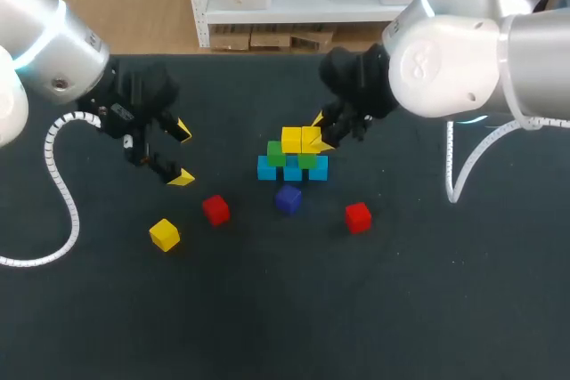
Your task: Place the blue cubes, place green cubes on the blue cubes, place the yellow cubes on the green cubes, then place the red cubes on the yellow cubes, and place purple cube on the red cubes.
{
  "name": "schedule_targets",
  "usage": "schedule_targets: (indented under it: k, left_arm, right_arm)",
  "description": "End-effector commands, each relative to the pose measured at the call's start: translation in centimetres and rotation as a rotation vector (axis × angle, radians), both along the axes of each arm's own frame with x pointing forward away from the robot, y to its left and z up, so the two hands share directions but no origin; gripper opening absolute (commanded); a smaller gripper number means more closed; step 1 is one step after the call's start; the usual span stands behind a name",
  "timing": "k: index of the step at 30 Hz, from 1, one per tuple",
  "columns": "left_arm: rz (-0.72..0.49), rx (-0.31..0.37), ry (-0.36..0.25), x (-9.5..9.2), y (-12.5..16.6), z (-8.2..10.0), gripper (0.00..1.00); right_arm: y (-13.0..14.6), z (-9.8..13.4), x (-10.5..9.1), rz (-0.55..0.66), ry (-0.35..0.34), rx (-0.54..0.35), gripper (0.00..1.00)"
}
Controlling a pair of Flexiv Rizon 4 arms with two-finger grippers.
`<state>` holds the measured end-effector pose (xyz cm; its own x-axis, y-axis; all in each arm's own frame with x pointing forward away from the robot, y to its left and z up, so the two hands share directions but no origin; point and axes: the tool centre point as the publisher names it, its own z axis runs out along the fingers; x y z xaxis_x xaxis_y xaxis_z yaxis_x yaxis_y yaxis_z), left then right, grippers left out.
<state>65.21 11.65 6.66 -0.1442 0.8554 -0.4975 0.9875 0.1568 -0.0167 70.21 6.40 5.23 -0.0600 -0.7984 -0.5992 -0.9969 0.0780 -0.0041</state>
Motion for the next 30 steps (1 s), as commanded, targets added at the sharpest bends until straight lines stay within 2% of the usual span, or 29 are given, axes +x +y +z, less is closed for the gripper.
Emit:
schedule_targets:
  k: [1,16,17,19,21,22,23,30]
  left_arm:
    - [-0.003,-0.006,-0.003,0.0,0.2,-0.1,1.00]
    - [-0.003,-0.006,-0.003,0.0,0.2,-0.1,1.00]
    - [-0.003,-0.006,-0.003,0.0,0.2,-0.1,1.00]
    - [-0.003,-0.006,-0.003,0.0,0.2,-0.1,1.00]
    - [-0.003,-0.006,-0.003,0.0,0.2,-0.1,1.00]
    - [-0.003,-0.006,-0.003,0.0,0.2,-0.1,1.00]
    - [-0.003,-0.006,-0.003,0.0,0.2,-0.1,1.00]
    - [-0.003,-0.006,-0.003,0.0,0.2,-0.1,1.00]
  right_arm:
    - [0.0,-0.1,0.1,0.001,0.001,0.001,0.33]
    - [0.0,-0.1,0.1,0.001,0.002,0.002,0.47]
    - [0.0,-0.1,0.1,0.001,0.002,0.002,0.49]
    - [0.0,0.1,0.1,0.000,0.002,0.002,0.68]
    - [-0.1,0.2,0.1,-0.002,-0.002,0.002,0.79]
    - [-0.2,0.4,0.2,-0.005,-0.005,0.002,0.95]
    - [-0.3,0.6,0.2,-0.007,-0.009,0.005,1.00]
    - [-2.0,2.2,0.3,-0.044,-0.037,0.028,1.00]
